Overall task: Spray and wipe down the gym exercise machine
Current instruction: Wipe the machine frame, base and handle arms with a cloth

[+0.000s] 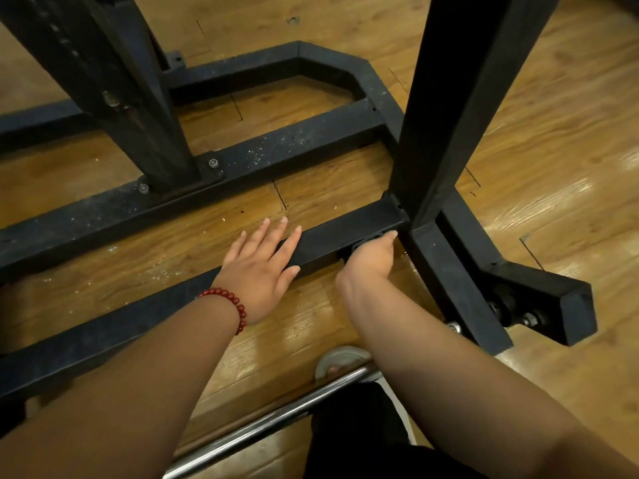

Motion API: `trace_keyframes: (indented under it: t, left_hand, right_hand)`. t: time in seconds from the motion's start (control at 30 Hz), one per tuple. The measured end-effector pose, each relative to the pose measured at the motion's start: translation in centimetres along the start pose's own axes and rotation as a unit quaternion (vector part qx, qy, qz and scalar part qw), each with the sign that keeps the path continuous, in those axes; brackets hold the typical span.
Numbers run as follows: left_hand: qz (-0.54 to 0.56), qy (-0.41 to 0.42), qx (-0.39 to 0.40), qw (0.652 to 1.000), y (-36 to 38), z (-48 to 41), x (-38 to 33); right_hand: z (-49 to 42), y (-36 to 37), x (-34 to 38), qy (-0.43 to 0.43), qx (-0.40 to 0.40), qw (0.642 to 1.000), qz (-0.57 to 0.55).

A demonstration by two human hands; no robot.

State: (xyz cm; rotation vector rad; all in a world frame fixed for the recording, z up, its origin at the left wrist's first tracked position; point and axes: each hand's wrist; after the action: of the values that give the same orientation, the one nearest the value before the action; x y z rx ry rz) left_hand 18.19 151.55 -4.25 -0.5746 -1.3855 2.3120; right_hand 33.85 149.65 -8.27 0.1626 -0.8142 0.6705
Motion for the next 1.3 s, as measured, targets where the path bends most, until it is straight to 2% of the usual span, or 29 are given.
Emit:
trace_keyframes:
  t: [0.13,0.23,0.33,0.4,0.5,0.63,0.8,0.93,1.13,1.3]
  left_hand:
    - [-0.005,-0.001,0.005,1.000,-0.1,-0.1,0.0]
    - [-0.009,0.000,0.008,1.000,0.0,-0.1,0.1]
    - [-0.007,-0.001,0.011,1.000,0.0,-0.1,0.1]
    - [-0.004,0.000,0.009,1.000,0.0,-0.1,0.2]
    - [0.000,0.002,0.014,1.000,0.0,-0.2,0.3]
    - [0.004,0.002,0.012,1.000,0.0,-0.2,0.3]
    - [-0.005,0.000,0.010,1.000,0.2,-0.3,0.4]
    - [0.013,0.006,0.008,1.000,0.1,-0.2,0.5]
    - [0.024,0.016,-0.014,0.999,0.3,0.1,0.8]
    - [0.017,0.017,-0.035,0.999,0.9,0.2,1.0]
  right_hand:
    - [1.3,1.2,1.3,-0.011,-0.013,1.000,0.005]
    - [0.1,1.9,1.5,0.051,-0.099,0.986,-0.127]
    - [-0.5,1.9,0.9,0.064,-0.068,0.974,-0.206]
    - [0.3,1.9,0.9,0.048,-0.044,0.984,-0.168]
    - [-0.1,2.2,1.2,0.067,-0.091,0.980,-0.162]
    - [-1.4,1.6,1.4,0.086,-0.109,0.975,-0.173]
    - [-0.5,2.4,1.6,0.063,-0.111,0.979,-0.161]
    - [-0.1,2.3,1.3,0.009,-0.130,0.983,-0.131]
    - [0.4,1.8,1.1,-0.023,-0.102,0.994,-0.030]
    - [0.1,1.1,1.8,-0.004,-0.078,0.993,0.086]
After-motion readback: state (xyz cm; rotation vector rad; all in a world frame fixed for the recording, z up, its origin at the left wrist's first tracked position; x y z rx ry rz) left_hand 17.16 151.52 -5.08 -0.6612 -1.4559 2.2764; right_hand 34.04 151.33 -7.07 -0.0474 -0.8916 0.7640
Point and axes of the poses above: each hand's wrist, its own z-axis away from the middle knuckle, its own y-axis out of the palm, x = y × z, and after that the axes turned 1 degree about z, right-handed
